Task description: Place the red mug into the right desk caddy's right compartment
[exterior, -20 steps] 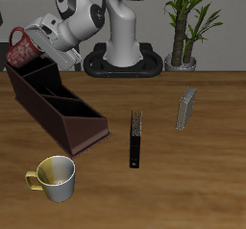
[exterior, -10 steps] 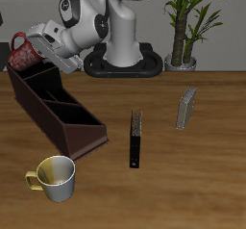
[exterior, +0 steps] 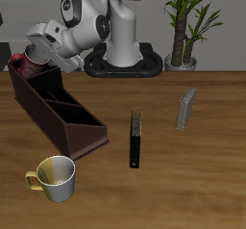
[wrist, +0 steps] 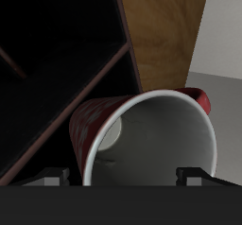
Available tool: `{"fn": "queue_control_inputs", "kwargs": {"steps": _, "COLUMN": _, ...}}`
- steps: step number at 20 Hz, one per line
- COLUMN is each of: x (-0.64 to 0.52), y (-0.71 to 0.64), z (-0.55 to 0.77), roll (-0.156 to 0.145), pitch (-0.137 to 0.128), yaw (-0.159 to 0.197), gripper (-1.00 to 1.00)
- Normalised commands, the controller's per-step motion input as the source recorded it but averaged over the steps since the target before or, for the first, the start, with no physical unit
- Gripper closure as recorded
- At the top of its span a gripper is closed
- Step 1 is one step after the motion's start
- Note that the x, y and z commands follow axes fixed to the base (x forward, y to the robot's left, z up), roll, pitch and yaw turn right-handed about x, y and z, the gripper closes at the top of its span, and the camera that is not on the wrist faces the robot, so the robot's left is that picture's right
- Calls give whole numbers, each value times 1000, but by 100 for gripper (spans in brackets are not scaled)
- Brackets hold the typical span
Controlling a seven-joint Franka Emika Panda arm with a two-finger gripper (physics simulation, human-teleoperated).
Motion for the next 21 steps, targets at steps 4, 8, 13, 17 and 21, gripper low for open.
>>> {"fn": "queue_control_inputs", "kwargs": {"steps": 4, "x": 34, "y": 94, "z": 56, "roll": 11, "pitch": -8, "yaw": 43, "gripper": -100}}
{"fn": "queue_control_inputs", "kwargs": {"steps": 8, "x": 110, "y": 252, "z": 438, "roll": 39, "pitch": -55, "yaw": 11, "gripper": -100}}
{"fn": "queue_control_inputs", "kwargs": {"steps": 13, "x": 99, "y": 304, "z": 353, "roll": 61, "pitch": -53, "yaw": 38, "gripper": -100}}
{"fn": "queue_control_inputs", "kwargs": {"steps": 17, "x": 143, "y": 442, "z": 571, "roll": 33, "pitch": -103, "yaw": 33, "gripper": -100}}
{"fn": "queue_control_inputs", "kwargs": {"steps": 21, "x": 84, "y": 330, "z": 286, "roll": 85, "pitch": -39, "yaw": 60, "gripper": -100}}
